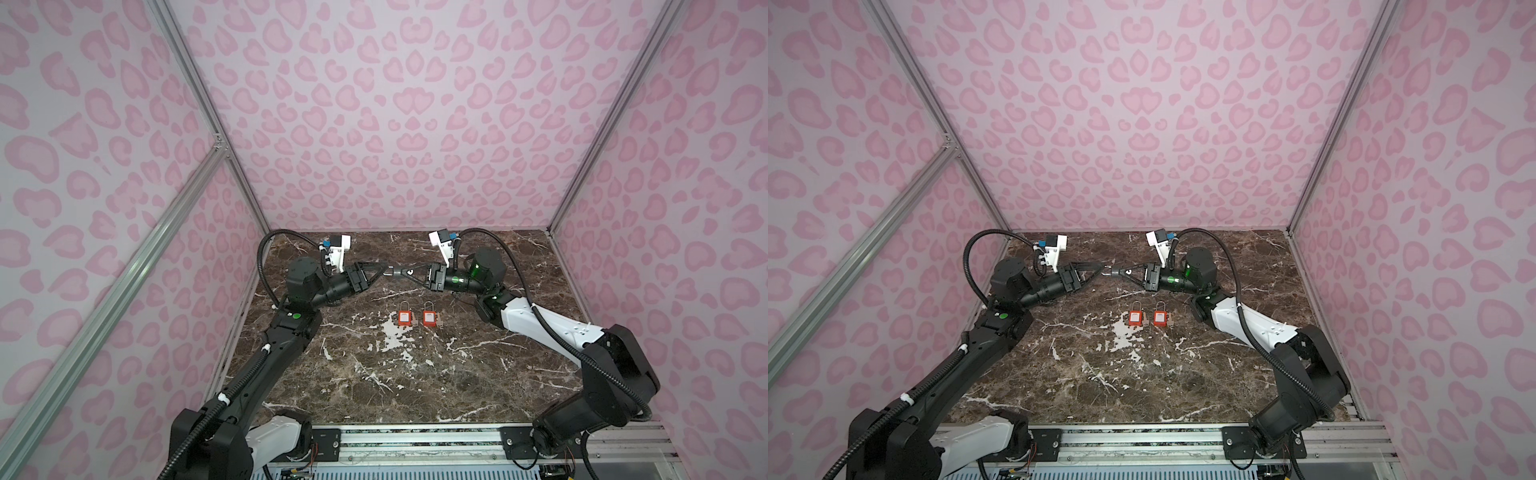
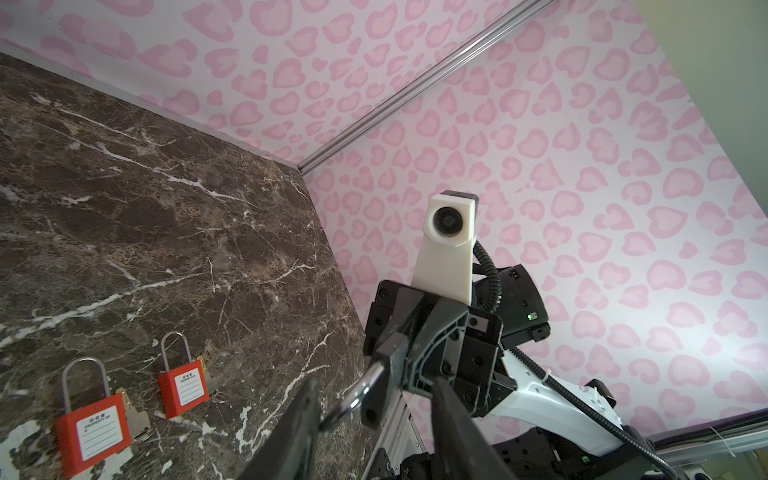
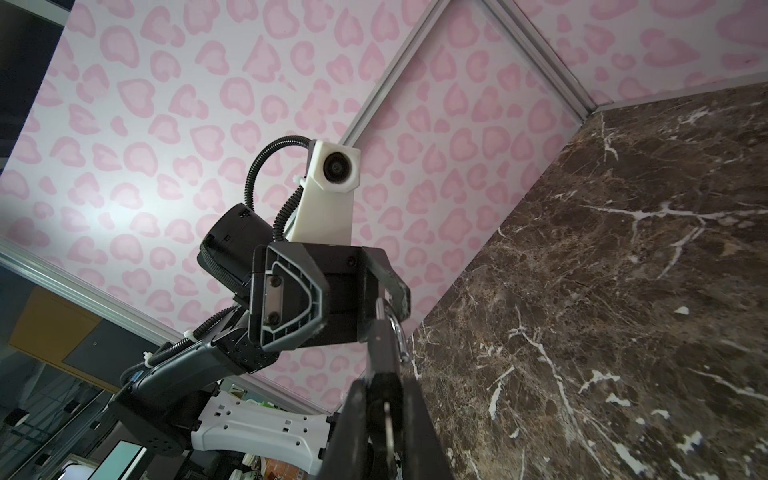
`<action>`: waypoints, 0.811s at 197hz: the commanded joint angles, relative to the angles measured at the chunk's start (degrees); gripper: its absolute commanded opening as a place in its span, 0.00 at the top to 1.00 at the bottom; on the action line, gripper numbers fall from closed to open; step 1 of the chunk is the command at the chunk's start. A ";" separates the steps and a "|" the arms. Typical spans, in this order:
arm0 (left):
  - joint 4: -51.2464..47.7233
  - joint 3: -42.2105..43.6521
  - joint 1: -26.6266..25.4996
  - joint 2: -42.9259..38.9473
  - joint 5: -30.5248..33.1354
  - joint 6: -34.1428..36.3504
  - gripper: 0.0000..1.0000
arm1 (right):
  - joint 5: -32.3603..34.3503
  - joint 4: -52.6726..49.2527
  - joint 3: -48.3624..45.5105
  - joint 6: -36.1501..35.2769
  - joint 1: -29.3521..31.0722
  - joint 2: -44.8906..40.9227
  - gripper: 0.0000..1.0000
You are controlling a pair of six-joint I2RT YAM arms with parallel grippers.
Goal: Lock with the key
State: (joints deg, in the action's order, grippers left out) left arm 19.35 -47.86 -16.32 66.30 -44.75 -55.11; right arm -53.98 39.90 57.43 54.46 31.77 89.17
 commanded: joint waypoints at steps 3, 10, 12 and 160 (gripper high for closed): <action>1.54 0.08 -0.02 -0.30 -0.84 0.78 0.69 | -0.30 3.49 -0.54 1.20 -0.12 0.48 0.95; 1.56 0.20 -0.04 -0.30 -0.82 0.78 0.73 | -0.25 3.93 -0.60 1.50 -0.21 0.48 0.95; 1.54 0.17 -0.10 -0.30 -0.79 0.79 0.74 | -0.25 4.08 -0.64 1.59 -0.21 0.48 0.95; 1.97 0.16 -0.47 -1.00 -0.95 2.99 0.96 | -3.07 19.92 -0.34 16.21 -0.86 4.78 1.00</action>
State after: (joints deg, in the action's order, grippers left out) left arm 19.75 -47.77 -16.51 65.58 -44.53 -53.71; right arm -57.01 54.65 56.69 68.90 30.68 93.65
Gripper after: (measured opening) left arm 0.072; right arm 0.120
